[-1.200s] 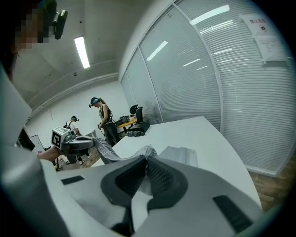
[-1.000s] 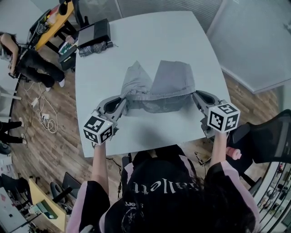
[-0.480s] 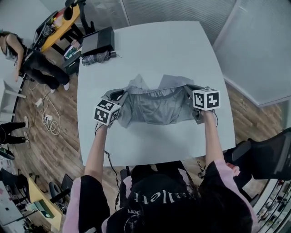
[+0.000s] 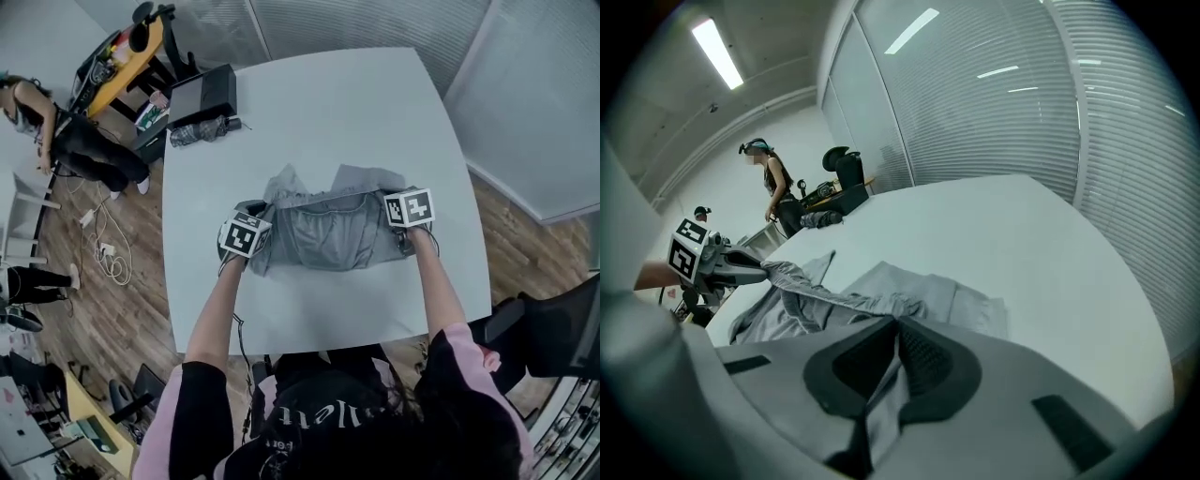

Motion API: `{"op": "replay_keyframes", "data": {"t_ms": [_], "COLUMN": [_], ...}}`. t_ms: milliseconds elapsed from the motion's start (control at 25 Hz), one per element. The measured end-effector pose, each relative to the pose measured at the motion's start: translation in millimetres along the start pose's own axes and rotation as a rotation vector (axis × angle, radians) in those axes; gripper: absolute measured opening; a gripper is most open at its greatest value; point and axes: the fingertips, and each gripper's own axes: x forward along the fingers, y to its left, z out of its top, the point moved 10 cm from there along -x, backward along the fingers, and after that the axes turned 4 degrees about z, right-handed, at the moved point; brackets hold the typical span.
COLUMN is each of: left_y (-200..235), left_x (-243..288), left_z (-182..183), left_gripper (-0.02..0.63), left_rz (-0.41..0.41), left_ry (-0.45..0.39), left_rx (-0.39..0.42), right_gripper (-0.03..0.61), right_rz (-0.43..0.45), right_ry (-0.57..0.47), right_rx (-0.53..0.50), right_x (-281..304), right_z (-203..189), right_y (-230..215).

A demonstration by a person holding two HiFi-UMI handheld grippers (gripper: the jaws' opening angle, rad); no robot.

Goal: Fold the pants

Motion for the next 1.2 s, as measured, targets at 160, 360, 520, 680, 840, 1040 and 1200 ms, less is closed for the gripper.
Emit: {"op": "replay_keyframes", "data": {"t_ms": [160, 360, 520, 680, 840, 1040, 1200], "left_y": [-9, -17, -15, -14, -18, -36, -56], "left_x": [11, 12, 0, -24, -53, -97, -131], "left_z": [-17, -31, -34, -32, -28, -32, -45], "left_gripper": [0.051, 0.072, 0.155, 0.163, 0.163, 0.163, 0.163], "left_rz": [-0.018, -0.027, -0.023, -0.032, -0.041, -0.071, -0.096], "left_ry": [0.056, 0.059, 0.027, -0.068, -0.178, -0.303, -0.349], "left_rx": [-0.014, -0.068, -0.101, -0.145, -0.176, -0.22, -0.24], "right_gripper": [0.031, 0.032, 0.09, 0.103, 0.104, 0.103, 0.104], "right_rz": [-0.009, -0.033, -0.051, -0.021, -0.025, -0.009, 0.016], "right_ry": [0.044, 0.007, -0.029, -0.094, -0.145, -0.219, -0.275], "right_rx": [0.02, 0.014, -0.004, 0.006, -0.02, 0.003, 0.037], "right_x": [9, 7, -5, -24, -44, -73, -95], "right_z": [-22, -36, -37, -43, -49, -67, -82], "right_y": [-2, 2, 7, 22, 46, 86, 121]}}
